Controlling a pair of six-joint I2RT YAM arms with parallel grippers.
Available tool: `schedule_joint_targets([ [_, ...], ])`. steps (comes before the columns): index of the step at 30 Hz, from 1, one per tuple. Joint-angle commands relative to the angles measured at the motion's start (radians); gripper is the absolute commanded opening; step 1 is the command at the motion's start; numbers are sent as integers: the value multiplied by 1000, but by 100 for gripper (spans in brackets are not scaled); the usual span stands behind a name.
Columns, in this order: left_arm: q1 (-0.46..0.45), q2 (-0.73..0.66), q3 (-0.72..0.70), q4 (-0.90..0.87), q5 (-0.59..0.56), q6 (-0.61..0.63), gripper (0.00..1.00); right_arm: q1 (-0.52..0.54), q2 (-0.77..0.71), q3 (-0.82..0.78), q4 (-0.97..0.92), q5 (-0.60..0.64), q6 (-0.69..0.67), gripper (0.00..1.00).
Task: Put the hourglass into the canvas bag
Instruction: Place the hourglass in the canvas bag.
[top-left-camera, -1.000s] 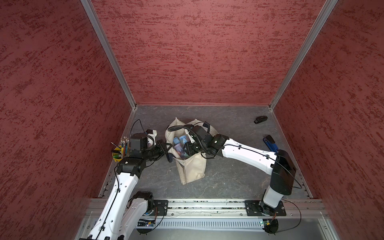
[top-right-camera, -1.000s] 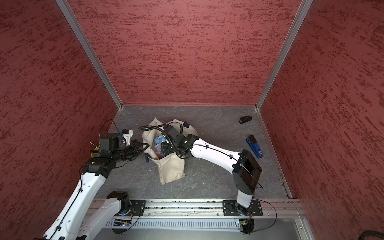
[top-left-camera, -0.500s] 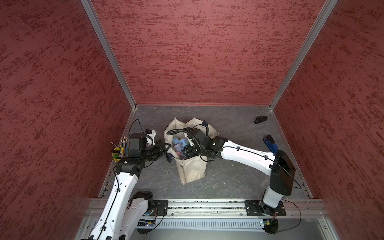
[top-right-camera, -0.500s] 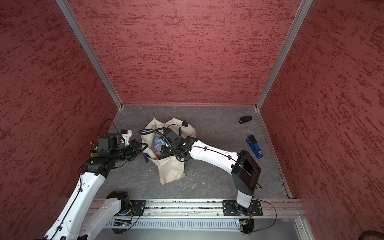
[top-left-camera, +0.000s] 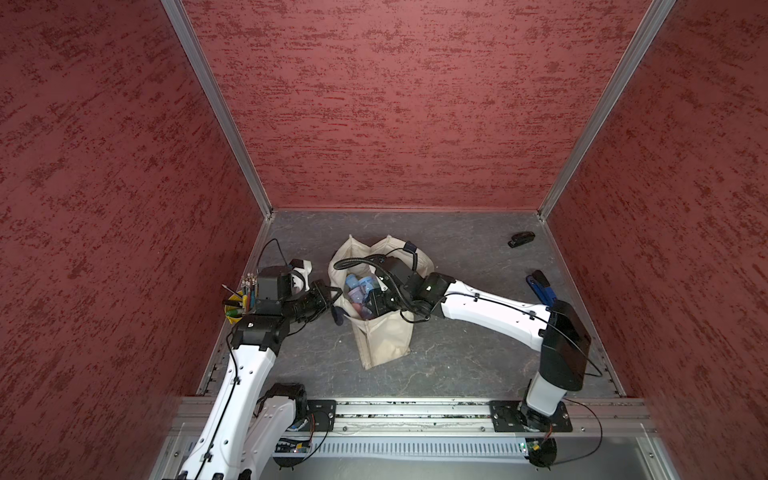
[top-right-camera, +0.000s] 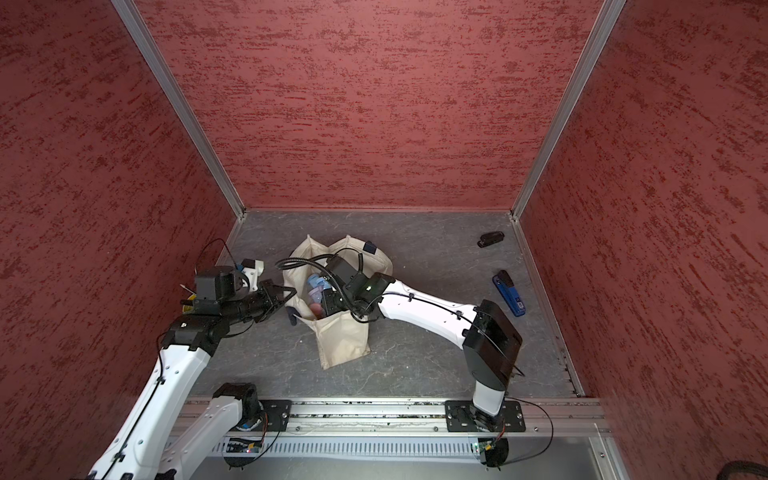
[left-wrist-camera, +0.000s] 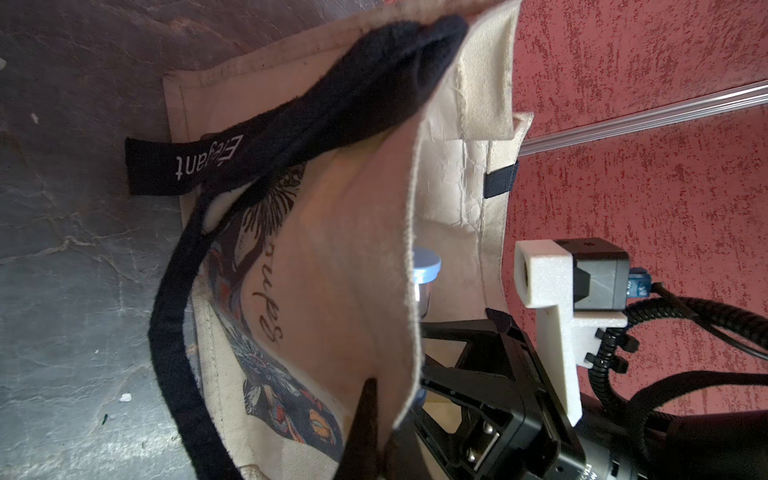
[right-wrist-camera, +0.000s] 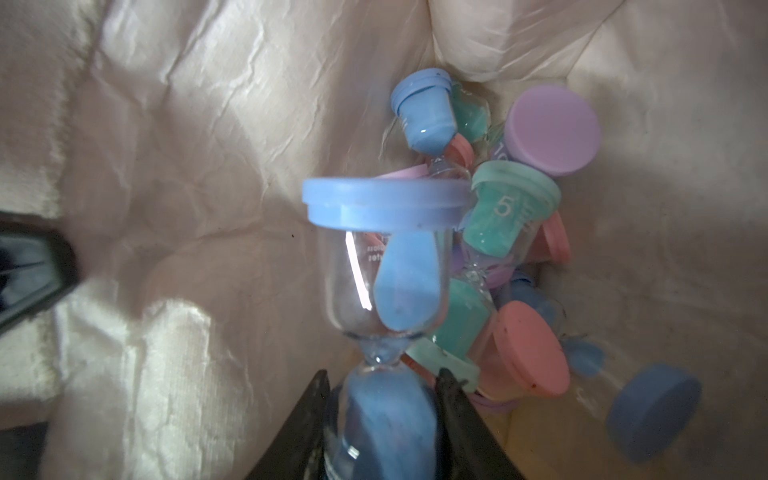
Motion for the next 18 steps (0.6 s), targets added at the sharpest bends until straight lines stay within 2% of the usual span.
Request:
schedule_joint_targets([
  [1,6,-23,0,18,17,12,0,7,-11,41,6,55,6,47],
  [7,6,-22,-4,21,18,13,0,7,-14,72,-10,76,4,56],
  [12,7,-22,-3,17,16,14,0,7,-37,89,-22,106,9,58],
  [18,7,-20,-3,17,14,17,0,6,-138,102,-36,226,17,60],
])
